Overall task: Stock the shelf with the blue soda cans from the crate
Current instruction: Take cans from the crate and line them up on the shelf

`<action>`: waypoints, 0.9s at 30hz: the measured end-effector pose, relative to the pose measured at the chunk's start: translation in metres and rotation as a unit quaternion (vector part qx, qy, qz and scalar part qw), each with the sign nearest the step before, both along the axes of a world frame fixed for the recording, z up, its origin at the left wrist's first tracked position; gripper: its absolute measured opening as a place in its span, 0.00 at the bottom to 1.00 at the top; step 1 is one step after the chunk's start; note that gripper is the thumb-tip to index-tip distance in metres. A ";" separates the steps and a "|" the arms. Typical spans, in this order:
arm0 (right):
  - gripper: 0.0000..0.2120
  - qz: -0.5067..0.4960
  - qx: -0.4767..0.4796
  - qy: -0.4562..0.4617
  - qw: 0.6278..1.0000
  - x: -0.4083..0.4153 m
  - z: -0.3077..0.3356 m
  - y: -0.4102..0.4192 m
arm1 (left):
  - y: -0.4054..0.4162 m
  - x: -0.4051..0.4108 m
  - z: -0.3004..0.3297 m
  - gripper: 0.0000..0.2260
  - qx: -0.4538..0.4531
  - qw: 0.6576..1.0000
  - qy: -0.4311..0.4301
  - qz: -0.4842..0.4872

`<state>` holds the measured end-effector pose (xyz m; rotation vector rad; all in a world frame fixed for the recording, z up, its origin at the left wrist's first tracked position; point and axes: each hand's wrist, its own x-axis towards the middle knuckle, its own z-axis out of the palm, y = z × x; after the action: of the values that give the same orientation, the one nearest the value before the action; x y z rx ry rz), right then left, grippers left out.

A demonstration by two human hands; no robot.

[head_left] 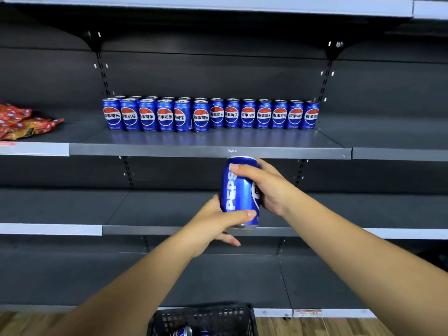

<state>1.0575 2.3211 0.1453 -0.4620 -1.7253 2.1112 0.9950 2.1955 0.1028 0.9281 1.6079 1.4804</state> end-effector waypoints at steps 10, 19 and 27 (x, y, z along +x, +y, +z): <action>0.39 -0.008 0.028 0.023 0.999 0.015 0.001 0.013 | 0.024 0.006 0.003 0.20 0.061 0.998 -0.011 0.015; 0.22 0.118 0.091 -0.053 0.987 0.002 -0.016 0.018 | 0.021 -0.036 -0.001 0.37 0.125 0.975 -0.176 -0.047; 0.15 -0.002 0.189 -0.086 0.978 -0.038 -0.015 0.015 | 0.023 -0.092 -0.014 0.33 0.103 0.975 -0.182 -0.080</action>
<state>1.0195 2.3358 0.1306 -0.5452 -2.1588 1.7218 0.9031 2.2181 0.0891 0.8181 1.1076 1.6153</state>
